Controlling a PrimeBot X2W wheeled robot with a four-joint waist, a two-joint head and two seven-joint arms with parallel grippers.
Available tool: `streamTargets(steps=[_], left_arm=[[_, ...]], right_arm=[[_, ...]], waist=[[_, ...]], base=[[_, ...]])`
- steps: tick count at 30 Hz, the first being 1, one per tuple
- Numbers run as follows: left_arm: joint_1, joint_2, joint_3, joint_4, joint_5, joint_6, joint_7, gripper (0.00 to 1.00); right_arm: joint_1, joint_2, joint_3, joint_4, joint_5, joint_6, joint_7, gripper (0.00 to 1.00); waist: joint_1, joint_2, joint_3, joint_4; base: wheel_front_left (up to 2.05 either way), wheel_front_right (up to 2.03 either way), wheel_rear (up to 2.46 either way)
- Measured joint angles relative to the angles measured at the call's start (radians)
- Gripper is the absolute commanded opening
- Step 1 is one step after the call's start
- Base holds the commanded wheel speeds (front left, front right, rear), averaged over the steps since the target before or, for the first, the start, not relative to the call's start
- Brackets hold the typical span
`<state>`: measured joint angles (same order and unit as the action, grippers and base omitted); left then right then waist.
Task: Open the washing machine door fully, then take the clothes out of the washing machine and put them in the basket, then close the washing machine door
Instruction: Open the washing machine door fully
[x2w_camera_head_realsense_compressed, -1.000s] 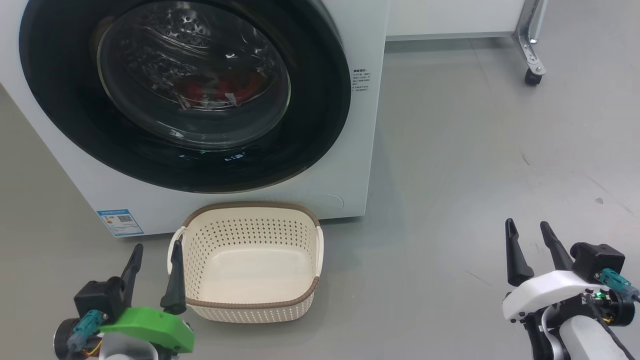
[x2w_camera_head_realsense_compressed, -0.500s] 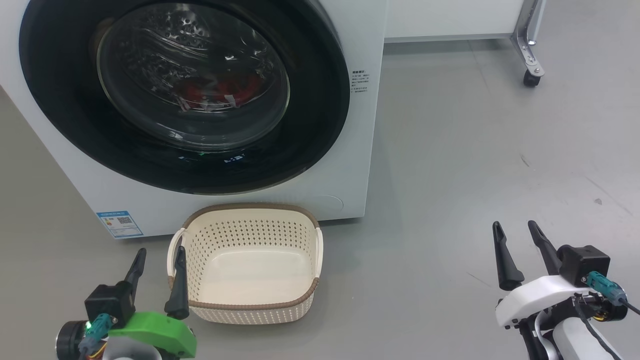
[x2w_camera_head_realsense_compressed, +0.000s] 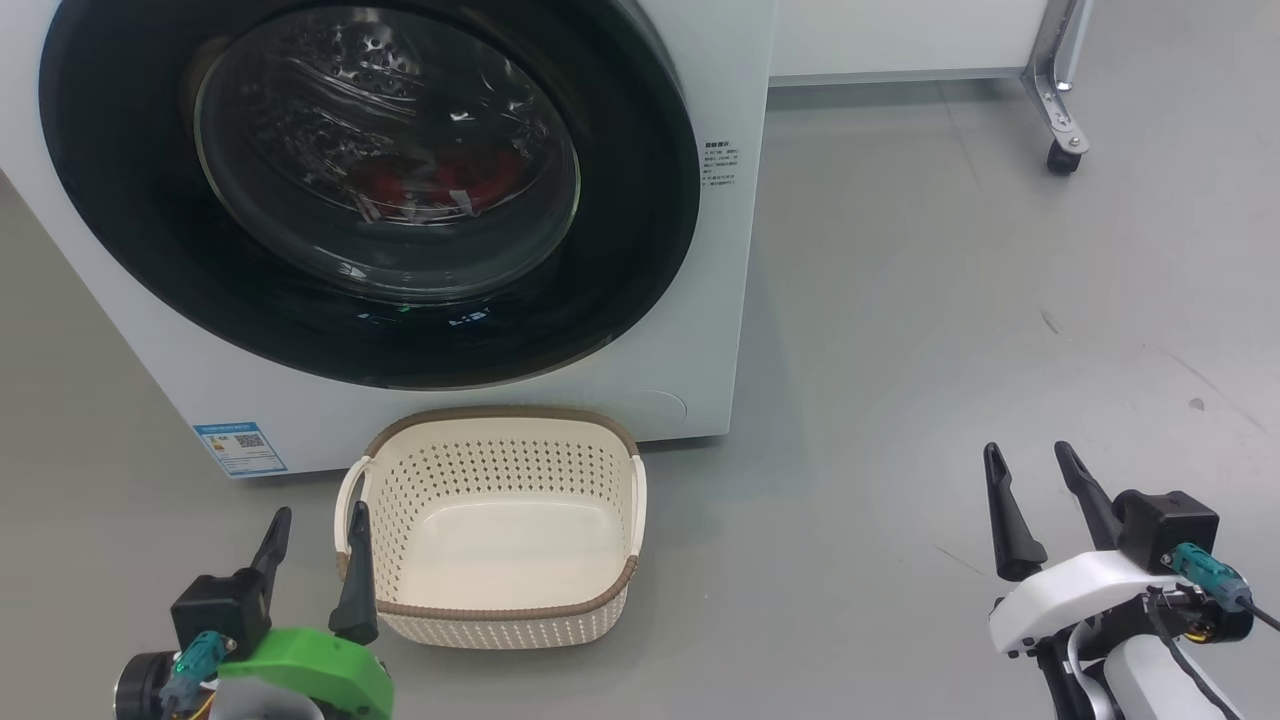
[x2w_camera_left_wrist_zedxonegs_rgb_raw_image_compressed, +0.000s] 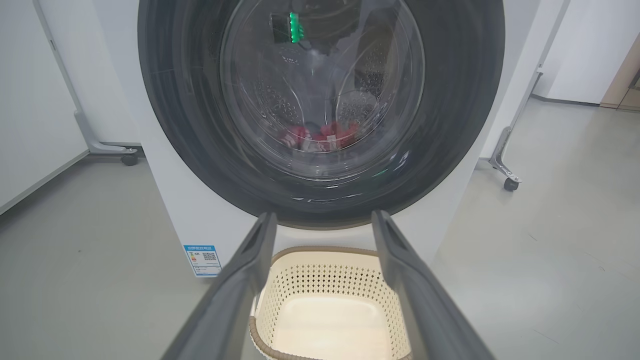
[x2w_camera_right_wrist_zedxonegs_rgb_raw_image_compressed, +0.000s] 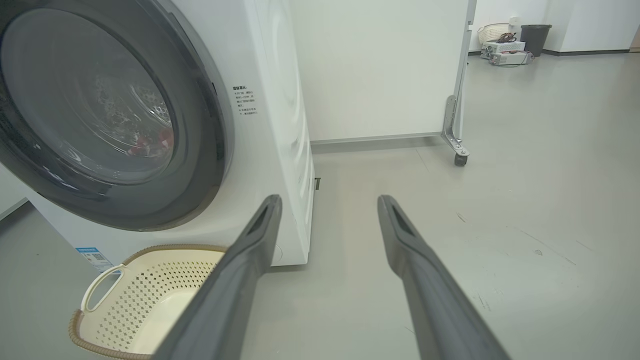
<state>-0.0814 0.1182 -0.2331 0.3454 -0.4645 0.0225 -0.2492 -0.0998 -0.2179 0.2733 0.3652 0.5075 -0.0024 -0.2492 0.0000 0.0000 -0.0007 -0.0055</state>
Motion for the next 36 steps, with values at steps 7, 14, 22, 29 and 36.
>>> streamTargets(steps=[7, 14, 22, 29, 36], left_arm=[[0.0, -0.002, 0.005, 0.009, 0.003, 0.0, 0.0, 1.0], [-0.001, -0.008, 0.009, 0.013, 0.01, -0.001, 0.0, 1.0], [-0.002, -0.012, 0.015, 0.02, 0.012, -0.003, 0.0, 1.0], [-0.002, -0.017, 0.021, 0.023, 0.019, -0.012, 0.0, 1.0], [-0.014, -0.017, 0.02, 0.023, 0.035, -0.012, 0.0, 1.0]], right_arm=[[0.0, 0.004, -0.004, 0.0, -0.001, 0.0, 0.0, 1.0], [0.0, 0.006, -0.017, -0.001, -0.008, 0.001, 0.0, 0.0], [0.0, 0.008, -0.024, -0.002, -0.008, 0.01, 0.0, 0.0], [0.0, 0.013, -0.03, 0.0, -0.002, 0.02, 0.0, 0.0], [-0.006, 0.036, -0.067, 0.001, 0.063, 0.039, 0.0, 0.0]], waist=[[0.0, 0.0, -0.001, -0.001], [0.0, 0.0, -0.001, -0.001], [0.0, 0.0, -0.001, 0.0], [0.0, 0.0, 0.002, 0.002], [0.0, 0.0, 0.02, 0.004]], base=[[0.0, 0.0, 0.0], [0.0, 0.0, 0.0], [0.0, 0.0, 0.0], [0.0, 0.0, 0.0], [0.0, 0.0, 0.0]])
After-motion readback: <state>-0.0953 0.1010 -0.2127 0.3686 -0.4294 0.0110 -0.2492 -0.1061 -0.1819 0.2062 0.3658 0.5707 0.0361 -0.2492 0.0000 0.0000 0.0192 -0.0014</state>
